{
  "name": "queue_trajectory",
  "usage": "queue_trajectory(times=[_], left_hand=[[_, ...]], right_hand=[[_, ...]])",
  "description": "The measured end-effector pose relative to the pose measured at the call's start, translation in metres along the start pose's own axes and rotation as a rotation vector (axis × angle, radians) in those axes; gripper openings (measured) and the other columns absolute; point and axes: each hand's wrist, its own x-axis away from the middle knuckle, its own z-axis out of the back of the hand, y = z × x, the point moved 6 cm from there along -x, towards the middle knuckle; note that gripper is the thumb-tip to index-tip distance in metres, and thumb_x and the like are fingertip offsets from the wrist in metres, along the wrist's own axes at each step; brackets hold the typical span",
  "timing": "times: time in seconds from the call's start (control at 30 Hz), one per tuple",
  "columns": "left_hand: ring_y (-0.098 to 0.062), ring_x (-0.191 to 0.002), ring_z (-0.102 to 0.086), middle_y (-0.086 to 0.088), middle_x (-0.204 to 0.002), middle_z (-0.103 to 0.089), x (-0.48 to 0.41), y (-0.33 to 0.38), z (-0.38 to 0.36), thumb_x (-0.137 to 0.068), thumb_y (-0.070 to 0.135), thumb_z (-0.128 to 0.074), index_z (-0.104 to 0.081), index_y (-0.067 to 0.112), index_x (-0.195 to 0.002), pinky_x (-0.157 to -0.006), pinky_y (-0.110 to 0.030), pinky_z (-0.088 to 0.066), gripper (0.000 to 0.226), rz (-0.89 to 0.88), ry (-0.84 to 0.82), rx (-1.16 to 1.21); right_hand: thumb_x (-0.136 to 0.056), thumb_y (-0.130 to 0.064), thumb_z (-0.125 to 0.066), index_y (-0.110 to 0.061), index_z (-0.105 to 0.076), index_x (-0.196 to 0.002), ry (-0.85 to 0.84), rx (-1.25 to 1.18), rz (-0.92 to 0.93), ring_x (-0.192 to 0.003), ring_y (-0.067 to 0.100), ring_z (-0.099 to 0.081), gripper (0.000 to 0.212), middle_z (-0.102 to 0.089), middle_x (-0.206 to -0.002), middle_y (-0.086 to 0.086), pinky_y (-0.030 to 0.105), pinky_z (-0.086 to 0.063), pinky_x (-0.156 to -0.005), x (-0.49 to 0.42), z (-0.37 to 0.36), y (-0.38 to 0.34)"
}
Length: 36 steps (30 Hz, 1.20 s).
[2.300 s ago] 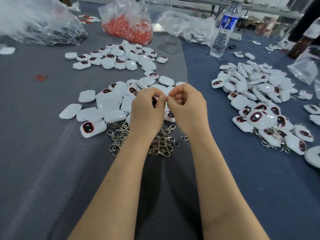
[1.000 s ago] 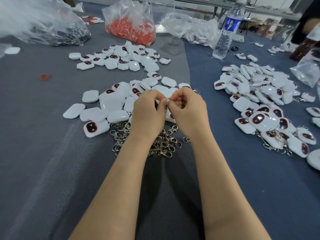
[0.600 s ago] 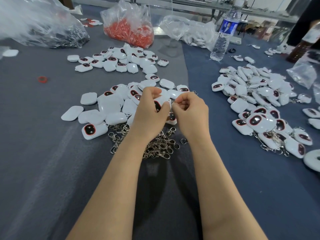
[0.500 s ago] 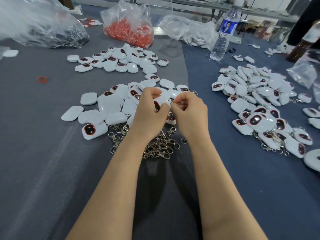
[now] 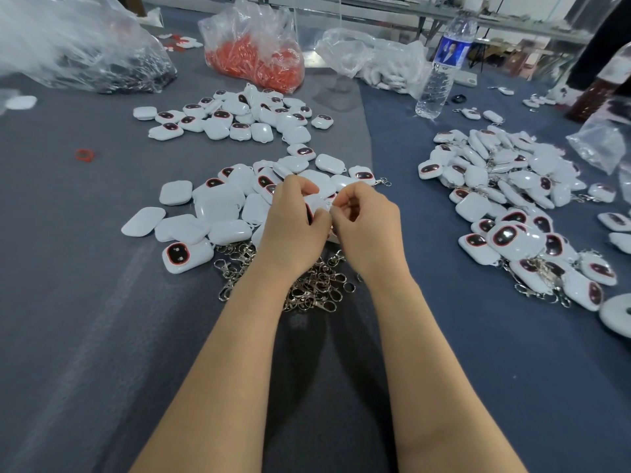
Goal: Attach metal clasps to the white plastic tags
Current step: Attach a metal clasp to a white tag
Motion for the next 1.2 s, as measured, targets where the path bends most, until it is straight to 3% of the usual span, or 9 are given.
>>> queue_trajectory(times=[0.17,0.3,0.4,0.5,0.6,0.67,0.8,1.07,1.2], left_hand=[[-0.002,-0.066,-0.044,-0.001,-0.124,-0.045,0.002,0.0,0.0,-0.089,0.005,-0.051,-0.044,0.012,-0.117,-0.065,-0.014,-0.031,0.03,0.004,-0.017,-0.041],[-0.002,-0.066,-0.044,-0.002,-0.122,-0.045,0.003,0.001,0.0,-0.088,0.004,-0.052,-0.045,0.011,-0.115,-0.063,-0.015,-0.029,0.029,-0.036,-0.037,-0.085],[-0.002,-0.072,-0.048,0.0,-0.115,-0.05,0.001,0.004,0.005,-0.087,0.005,-0.051,-0.048,0.015,-0.108,-0.064,-0.011,-0.036,0.024,-0.024,0.009,-0.033],[-0.002,-0.078,-0.062,0.0,-0.103,-0.056,0.003,0.002,0.01,-0.086,0.006,-0.048,-0.052,0.018,-0.099,-0.066,-0.015,-0.052,0.018,0.132,0.087,0.311],[-0.011,-0.093,-0.063,-0.009,-0.111,-0.056,0.003,-0.004,0.004,-0.088,0.0,-0.046,-0.058,0.011,-0.096,-0.065,-0.017,-0.054,0.019,0.357,0.057,0.765],[-0.015,-0.092,-0.063,-0.011,-0.106,-0.058,0.003,-0.006,0.002,-0.089,-0.004,-0.047,-0.06,0.004,-0.096,-0.064,-0.017,-0.054,0.016,0.454,0.028,0.973],[-0.011,-0.07,-0.069,-0.009,-0.083,-0.068,0.006,-0.002,-0.002,-0.093,-0.001,-0.051,-0.062,-0.004,-0.094,-0.056,-0.013,-0.052,0.012,0.549,-0.078,1.246],[-0.012,-0.07,-0.069,-0.01,-0.084,-0.069,0.009,-0.003,-0.005,-0.09,0.006,-0.057,-0.064,-0.004,-0.097,-0.053,-0.011,-0.052,0.014,0.669,-0.118,1.352],[-0.013,-0.073,-0.069,-0.009,-0.083,-0.07,0.008,-0.008,-0.006,-0.088,0.002,-0.059,-0.066,-0.001,-0.092,-0.056,-0.013,-0.052,0.008,0.62,-0.038,1.278]], right_hand=[[-0.086,-0.001,-0.055,-0.009,-0.057,-0.083,-0.048,0.08,0.043,-0.054,0.005,-0.044,0.008,-0.052,-0.066,-0.004,0.013,-0.038,-0.05,0.0,-0.006,-0.003],[-0.087,-0.004,-0.055,-0.014,-0.058,-0.086,-0.103,0.145,0.057,-0.056,0.004,-0.044,0.011,-0.05,-0.068,-0.009,0.014,-0.037,-0.052,-0.002,-0.007,-0.002],[-0.086,-0.002,-0.056,-0.013,-0.059,-0.086,-0.099,0.125,0.113,-0.059,0.004,-0.044,0.011,-0.05,-0.067,-0.01,0.011,-0.036,-0.056,-0.002,-0.004,-0.007],[-0.088,0.0,-0.051,-0.019,-0.056,-0.087,-0.05,0.001,0.163,-0.07,0.006,-0.048,0.019,-0.052,-0.075,-0.013,0.014,-0.041,-0.064,0.001,0.001,-0.017],[-0.089,-0.002,-0.053,-0.025,-0.054,-0.095,-0.03,-0.169,0.115,-0.077,0.001,-0.053,0.023,-0.054,-0.082,-0.016,0.027,-0.05,-0.07,0.001,0.004,-0.018],[-0.089,-0.005,-0.056,-0.026,-0.056,-0.095,-0.028,-0.246,0.067,-0.072,-0.005,-0.054,0.022,-0.056,-0.082,-0.016,0.022,-0.05,-0.069,0.0,0.005,-0.014],[-0.089,-0.008,-0.062,-0.027,-0.061,-0.081,0.024,-0.345,0.022,-0.064,-0.011,-0.054,0.02,-0.06,-0.07,-0.019,0.004,-0.04,-0.063,-0.002,0.01,-0.011],[-0.092,-0.011,-0.059,-0.016,-0.064,-0.087,0.091,-0.304,0.021,-0.067,-0.009,-0.054,0.009,-0.061,-0.076,-0.015,0.005,-0.04,-0.065,0.0,0.008,-0.012],[-0.094,-0.014,-0.054,-0.018,-0.059,-0.085,0.116,-0.177,0.063,-0.064,-0.001,-0.05,0.011,-0.054,-0.07,-0.015,0.026,-0.05,-0.067,0.001,0.009,-0.014]])
